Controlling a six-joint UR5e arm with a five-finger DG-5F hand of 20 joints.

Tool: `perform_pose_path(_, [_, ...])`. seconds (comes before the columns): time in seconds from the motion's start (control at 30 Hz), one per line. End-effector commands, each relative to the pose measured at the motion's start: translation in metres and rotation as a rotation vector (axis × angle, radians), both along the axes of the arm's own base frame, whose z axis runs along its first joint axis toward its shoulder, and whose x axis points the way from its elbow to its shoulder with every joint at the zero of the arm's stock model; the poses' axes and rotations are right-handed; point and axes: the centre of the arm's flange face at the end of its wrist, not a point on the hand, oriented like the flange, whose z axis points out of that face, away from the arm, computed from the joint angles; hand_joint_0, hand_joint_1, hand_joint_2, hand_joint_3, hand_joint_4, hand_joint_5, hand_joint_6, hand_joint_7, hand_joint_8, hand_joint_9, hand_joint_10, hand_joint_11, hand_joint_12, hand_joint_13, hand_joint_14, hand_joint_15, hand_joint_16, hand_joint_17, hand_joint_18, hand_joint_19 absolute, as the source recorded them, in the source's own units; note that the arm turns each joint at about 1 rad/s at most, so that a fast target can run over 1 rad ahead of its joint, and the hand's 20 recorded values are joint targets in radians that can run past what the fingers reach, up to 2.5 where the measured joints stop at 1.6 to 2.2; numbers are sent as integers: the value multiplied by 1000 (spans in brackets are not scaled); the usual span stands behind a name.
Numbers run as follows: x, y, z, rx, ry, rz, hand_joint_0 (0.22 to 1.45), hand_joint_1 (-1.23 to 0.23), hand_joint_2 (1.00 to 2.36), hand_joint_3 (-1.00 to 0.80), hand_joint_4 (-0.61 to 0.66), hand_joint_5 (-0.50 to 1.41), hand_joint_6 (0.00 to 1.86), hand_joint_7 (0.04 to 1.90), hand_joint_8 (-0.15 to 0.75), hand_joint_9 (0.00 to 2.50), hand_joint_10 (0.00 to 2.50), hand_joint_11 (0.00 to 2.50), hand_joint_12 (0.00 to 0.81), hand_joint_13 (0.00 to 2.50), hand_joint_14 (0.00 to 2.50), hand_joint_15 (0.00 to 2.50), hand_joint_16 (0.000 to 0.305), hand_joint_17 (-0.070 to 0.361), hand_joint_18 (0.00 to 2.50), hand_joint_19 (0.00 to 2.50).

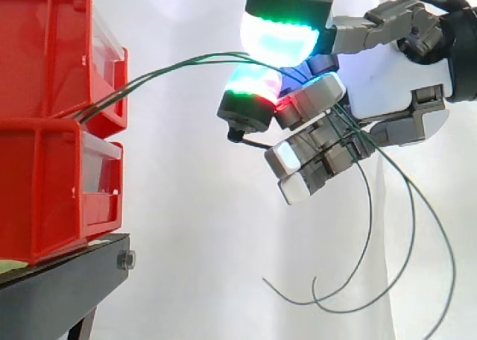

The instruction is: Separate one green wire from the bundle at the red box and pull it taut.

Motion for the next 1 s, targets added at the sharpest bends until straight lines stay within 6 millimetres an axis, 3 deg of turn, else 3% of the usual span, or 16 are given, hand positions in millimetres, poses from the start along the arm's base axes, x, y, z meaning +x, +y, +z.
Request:
perform_pose_path(0.0, [0,0,0,0,1,0,705,-903,1007,-426,159,-192,885,1244,329,1116,5,1788,416,841,22,725,58,130,800,446])
perform_pose_path(0.13, [0,0,0,0,1,0,738,-935,1000,-497,178,-193,889,1212,322,1106,5,1782,416,840,24,711,57,129,801,421])
perform_pose_path(0.3, [0,0,-1,0,2,0,547,-755,1000,-500,196,-185,874,1213,340,1145,5,1773,436,857,22,736,59,133,799,489])
perform_pose_path(0.5, [0,0,-1,-2,3,0,570,-652,1000,-491,191,-174,855,1231,337,1191,7,1755,436,874,24,745,59,133,814,524])
perform_pose_path(0.77, [0,0,-1,0,2,0,602,-703,1018,-263,170,-160,864,1284,332,1207,8,1762,426,876,24,747,58,131,823,527])
perform_pose_path(0.97, [0,0,-1,0,2,0,594,-695,1021,-221,162,-154,869,1297,324,1239,8,1757,425,888,24,745,58,131,832,534])
